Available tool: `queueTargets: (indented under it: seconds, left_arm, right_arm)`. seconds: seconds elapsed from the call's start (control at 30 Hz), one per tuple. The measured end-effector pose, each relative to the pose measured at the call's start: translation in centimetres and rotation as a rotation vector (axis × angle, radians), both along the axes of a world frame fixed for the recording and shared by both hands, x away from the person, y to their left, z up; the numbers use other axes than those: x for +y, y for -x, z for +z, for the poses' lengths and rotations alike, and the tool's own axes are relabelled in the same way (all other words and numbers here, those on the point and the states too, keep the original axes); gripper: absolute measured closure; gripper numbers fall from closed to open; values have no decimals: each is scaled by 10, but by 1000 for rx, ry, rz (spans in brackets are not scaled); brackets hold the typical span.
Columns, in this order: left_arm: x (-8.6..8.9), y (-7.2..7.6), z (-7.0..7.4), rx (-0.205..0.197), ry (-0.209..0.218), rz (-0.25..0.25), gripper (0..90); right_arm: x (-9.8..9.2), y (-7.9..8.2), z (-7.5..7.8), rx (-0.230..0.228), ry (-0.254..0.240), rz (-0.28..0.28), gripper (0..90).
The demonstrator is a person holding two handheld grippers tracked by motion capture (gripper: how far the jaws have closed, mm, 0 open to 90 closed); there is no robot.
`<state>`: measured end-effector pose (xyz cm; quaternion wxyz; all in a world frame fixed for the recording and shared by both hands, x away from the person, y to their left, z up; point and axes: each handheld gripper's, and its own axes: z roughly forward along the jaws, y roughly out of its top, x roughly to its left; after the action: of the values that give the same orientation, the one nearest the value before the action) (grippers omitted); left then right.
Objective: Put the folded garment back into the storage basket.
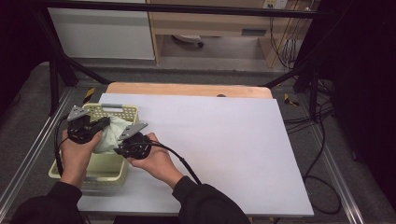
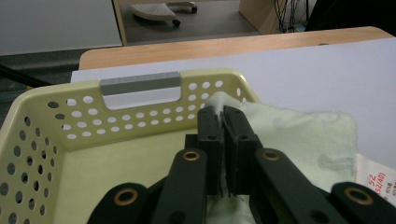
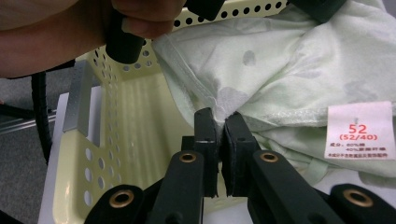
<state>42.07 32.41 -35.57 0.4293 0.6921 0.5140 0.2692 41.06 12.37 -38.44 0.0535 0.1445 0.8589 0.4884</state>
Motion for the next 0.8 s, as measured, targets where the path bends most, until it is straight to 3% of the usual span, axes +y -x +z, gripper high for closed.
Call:
queueTargets:
  seconds: [0.2, 0.8]
  left_arm:
    - [1, 0, 0, 6, -19, 10, 865]
    - [12, 2, -6, 11, 0, 35, 865]
  right_arm:
    - [2, -1, -1, 0, 3, 3, 862]
    - [10, -1, -4, 5, 21, 9, 862]
